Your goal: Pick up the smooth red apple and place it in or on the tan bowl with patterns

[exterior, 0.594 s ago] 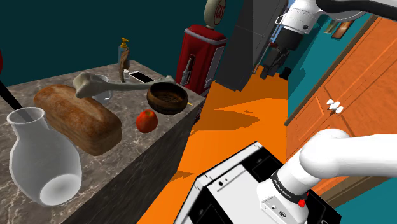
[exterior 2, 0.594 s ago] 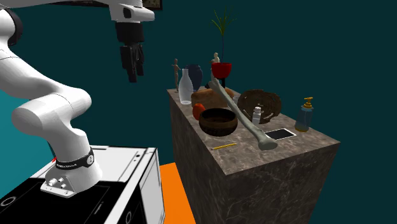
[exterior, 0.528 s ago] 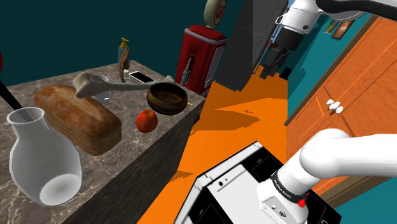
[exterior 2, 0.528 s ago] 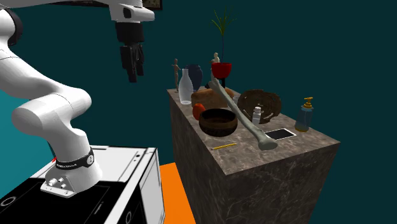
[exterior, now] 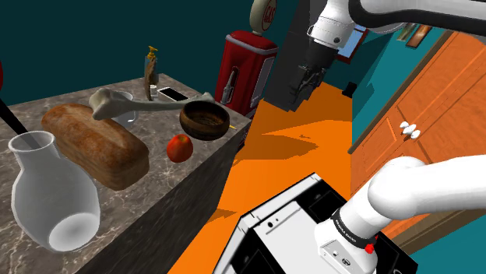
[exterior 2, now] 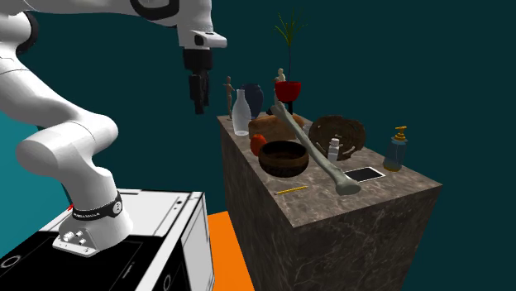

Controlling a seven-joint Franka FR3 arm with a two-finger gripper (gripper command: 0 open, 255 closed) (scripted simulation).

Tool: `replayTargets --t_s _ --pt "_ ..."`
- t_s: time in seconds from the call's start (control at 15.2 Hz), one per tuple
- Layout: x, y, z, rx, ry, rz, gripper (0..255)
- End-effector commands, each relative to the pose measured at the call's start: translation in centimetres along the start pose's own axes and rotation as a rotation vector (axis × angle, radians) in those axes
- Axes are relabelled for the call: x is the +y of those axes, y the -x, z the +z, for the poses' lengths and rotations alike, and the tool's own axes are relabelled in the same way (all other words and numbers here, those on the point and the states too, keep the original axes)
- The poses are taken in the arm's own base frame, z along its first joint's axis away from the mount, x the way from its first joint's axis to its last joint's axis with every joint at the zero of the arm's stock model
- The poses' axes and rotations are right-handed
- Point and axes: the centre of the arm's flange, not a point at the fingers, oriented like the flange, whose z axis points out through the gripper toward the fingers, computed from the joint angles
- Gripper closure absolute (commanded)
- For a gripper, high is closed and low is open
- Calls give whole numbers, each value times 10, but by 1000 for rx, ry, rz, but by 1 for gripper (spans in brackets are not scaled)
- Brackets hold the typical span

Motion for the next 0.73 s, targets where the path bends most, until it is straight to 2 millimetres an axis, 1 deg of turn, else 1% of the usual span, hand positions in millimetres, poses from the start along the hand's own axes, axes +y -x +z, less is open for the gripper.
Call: replayTargets --t_s 0.0,0.66 --pt "-18 -14 12 -2 2 8 0" --pt "-117 -84 70 -14 15 39 0"
